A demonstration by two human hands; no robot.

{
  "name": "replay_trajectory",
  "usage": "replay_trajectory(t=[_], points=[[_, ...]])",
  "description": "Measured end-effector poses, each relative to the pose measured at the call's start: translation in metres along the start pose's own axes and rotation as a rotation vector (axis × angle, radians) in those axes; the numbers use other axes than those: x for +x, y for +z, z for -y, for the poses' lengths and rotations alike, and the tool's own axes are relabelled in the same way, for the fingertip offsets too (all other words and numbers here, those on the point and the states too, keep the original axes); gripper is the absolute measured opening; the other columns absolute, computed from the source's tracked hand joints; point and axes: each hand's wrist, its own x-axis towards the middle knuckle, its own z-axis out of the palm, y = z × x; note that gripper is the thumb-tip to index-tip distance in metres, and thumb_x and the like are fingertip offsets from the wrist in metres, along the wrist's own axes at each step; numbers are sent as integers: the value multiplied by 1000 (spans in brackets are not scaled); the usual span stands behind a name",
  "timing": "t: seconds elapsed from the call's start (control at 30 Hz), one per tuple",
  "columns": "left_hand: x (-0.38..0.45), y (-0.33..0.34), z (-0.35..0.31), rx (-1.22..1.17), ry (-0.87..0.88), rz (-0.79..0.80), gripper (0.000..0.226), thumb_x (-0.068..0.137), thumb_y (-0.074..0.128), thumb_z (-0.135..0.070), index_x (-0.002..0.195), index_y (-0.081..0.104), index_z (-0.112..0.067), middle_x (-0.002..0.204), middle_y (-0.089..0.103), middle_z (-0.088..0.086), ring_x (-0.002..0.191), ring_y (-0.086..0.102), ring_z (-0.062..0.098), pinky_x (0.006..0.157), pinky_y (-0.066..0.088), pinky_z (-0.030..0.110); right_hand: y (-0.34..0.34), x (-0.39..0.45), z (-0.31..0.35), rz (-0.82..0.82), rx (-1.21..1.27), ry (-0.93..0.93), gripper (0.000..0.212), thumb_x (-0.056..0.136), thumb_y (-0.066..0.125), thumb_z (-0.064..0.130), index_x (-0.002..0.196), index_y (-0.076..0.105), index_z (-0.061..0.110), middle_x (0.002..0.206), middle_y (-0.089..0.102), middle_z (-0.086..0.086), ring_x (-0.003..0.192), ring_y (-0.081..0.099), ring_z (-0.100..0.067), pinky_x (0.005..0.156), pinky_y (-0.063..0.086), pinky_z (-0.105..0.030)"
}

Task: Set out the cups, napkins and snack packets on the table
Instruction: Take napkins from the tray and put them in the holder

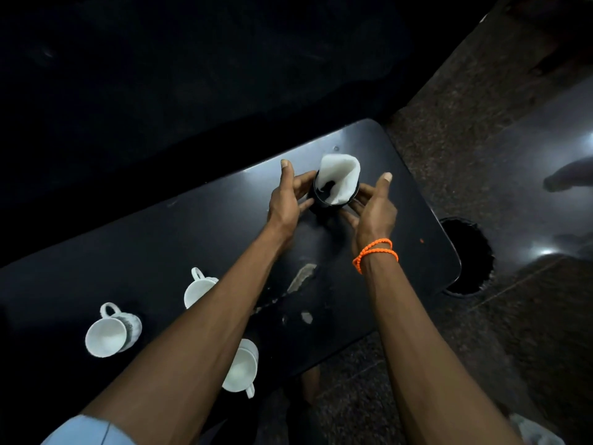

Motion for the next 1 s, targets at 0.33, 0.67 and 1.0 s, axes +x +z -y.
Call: replay_trajectory(t=[0.33, 0.67, 1.0], points=[[-73, -39, 37, -25, -57, -91, 74, 107, 27, -60, 128, 71, -5, 116, 78, 2, 104, 73, 1, 88, 61, 22, -31, -75, -48, 3, -12, 77, 58, 100, 47, 60, 104, 77, 10, 96, 81, -4, 89, 79, -16, 67, 62, -29], [-129, -74, 63, -38, -118, -152, 68, 106, 29, -62, 116, 78, -16, 107, 83, -3, 103, 77, 5, 82, 61, 18, -52, -119, -98, -8, -33, 138, 56, 100, 49, 58, 103, 76, 9, 96, 82, -5, 95, 78, -22, 78, 64, -38], [-147, -85, 74, -81, -124, -178, 60, 107, 33, -58, 109, 78, -18, 108, 82, -2, 108, 76, 8, 79, 61, 18, -56, -132, -115, -39, -89, 126, 57, 98, 49, 61, 105, 77, 12, 97, 81, -3, 91, 78, -16, 70, 62, -33]])
